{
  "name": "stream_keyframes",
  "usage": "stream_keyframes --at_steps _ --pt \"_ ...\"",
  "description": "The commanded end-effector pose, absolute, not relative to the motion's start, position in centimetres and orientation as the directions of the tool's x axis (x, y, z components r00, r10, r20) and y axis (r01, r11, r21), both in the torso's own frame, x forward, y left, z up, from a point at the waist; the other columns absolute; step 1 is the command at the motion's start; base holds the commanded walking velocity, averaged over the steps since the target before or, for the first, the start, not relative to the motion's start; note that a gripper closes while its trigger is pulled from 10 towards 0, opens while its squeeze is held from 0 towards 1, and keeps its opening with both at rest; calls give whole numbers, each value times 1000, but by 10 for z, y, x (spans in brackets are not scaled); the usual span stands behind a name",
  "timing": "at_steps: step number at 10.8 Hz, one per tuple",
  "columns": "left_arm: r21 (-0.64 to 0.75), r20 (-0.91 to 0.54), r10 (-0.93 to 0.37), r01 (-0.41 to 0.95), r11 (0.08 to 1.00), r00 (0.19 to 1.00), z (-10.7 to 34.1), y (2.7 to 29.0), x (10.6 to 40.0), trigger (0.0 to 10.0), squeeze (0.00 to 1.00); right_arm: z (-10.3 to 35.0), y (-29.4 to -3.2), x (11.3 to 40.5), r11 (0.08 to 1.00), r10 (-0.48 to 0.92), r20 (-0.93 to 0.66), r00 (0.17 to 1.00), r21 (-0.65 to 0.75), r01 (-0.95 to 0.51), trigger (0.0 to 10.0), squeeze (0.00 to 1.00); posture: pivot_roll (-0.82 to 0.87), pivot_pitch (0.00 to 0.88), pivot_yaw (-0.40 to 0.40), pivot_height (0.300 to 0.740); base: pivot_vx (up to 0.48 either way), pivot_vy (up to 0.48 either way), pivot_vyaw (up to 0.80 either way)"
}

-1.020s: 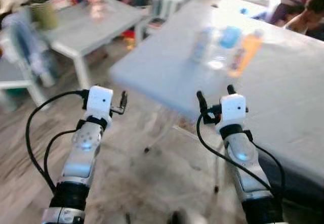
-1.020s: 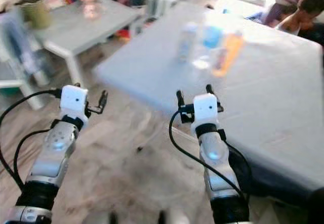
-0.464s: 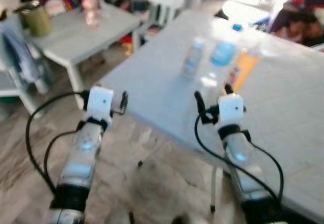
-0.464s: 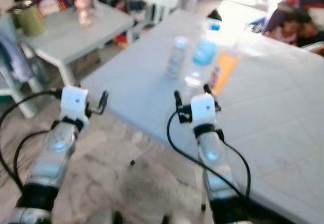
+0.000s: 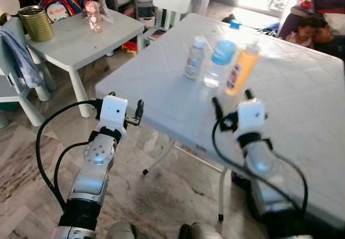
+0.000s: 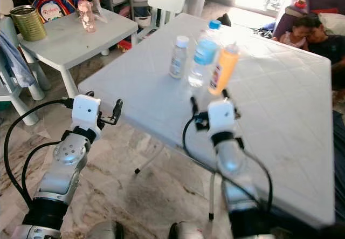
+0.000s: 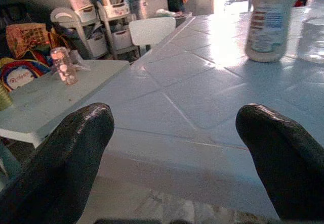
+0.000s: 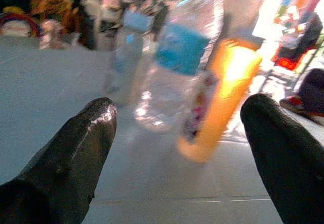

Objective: Restocking fridge

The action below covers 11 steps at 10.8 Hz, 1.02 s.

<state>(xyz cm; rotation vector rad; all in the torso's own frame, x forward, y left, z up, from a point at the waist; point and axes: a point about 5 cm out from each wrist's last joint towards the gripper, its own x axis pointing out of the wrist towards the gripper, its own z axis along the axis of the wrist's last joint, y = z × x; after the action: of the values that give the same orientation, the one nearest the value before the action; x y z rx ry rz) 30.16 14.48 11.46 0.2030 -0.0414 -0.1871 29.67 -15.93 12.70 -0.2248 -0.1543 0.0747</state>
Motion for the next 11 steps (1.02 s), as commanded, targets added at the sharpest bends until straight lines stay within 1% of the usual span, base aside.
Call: stream_keyframes --at_steps 1,3,4,6,8,9,11 --pt "210 37 -210 198 957 977 119 141 300 10000 0 130 -169 299 973 63 158 985 -231 -25 10000 0 71 75 -67 740 0 0 0" --pt "210 42 -211 198 957 977 120 143 300 10000 0 132 -177 301 970 34 168 985 -242 8 10000 0 72 77 -64 740 0 0 0" --pt "210 47 -217 203 956 975 120 144 299 10000 0 132 -179 301 974 17 166 986 -224 21 10000 0 72 77 -64 740 0 0 0" --pt "205 48 -221 207 957 974 121 144 298 10000 0 130 -179 300 973 14 162 987 -229 24 10000 0 71 80 -57 740 0 0 0" --pt "214 57 -212 195 957 976 124 150 299 10000 0 130 -179 297 973 -8 175 985 -227 48 10000 0 76 81 -48 740 240 0 0" --pt "227 74 -176 155 961 982 128 159 297 10000 0 132 -181 293 972 -30 186 982 -226 72 10000 0 77 82 -48 740 247 0 0" --pt "191 86 -78 60 980 993 128 178 288 10000 0 128 -180 282 970 -37 182 983 -231 79 10000 0 74 91 -42 740 270 0 -625"
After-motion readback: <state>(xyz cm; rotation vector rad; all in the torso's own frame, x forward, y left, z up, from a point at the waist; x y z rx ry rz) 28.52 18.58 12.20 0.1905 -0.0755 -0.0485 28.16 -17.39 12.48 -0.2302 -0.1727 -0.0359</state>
